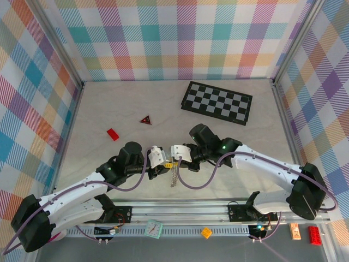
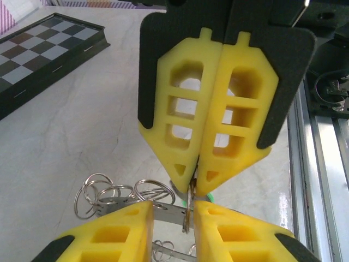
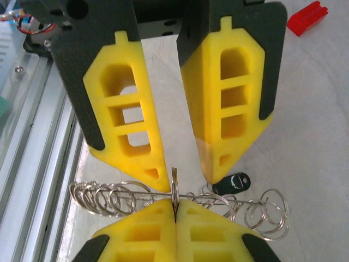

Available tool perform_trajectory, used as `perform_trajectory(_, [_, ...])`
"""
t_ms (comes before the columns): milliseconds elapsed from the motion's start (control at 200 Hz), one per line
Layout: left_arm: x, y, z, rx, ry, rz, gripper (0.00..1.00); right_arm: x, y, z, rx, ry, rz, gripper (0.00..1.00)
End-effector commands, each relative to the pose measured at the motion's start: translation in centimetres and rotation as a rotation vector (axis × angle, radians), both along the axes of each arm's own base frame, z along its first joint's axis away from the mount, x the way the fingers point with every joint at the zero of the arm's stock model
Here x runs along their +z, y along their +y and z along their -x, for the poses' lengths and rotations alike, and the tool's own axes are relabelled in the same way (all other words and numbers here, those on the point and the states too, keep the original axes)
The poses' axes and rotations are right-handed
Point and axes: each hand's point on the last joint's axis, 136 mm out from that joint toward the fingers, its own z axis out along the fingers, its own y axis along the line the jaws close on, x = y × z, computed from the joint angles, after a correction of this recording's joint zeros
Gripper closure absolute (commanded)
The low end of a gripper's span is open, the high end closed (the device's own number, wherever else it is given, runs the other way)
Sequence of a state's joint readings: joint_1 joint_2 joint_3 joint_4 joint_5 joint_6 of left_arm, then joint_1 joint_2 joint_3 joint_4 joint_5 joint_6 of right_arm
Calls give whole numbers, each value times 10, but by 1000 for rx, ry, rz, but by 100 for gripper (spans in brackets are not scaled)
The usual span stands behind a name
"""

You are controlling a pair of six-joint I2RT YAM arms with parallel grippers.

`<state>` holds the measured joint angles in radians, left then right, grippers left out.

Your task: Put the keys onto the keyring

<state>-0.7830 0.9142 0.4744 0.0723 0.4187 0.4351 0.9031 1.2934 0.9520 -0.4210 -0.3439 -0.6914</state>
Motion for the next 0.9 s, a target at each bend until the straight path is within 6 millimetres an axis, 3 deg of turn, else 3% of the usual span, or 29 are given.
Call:
perform_trajectory(0, [9,-5,6,-41,-9,6,76,13,8,3,49,-28,-23,100])
perform_trajectory(255, [3,-9,6,-58,6,-9,85,23,17,8,64,0,-83,100])
perform_trajectory(560, [3,-9,8,-58,14,14,81,25,19,7,29,15,-133,100])
perform_trajectory(895, [-7,-8,8,-48,48,5,84,17,16,8,6,29,-144,100])
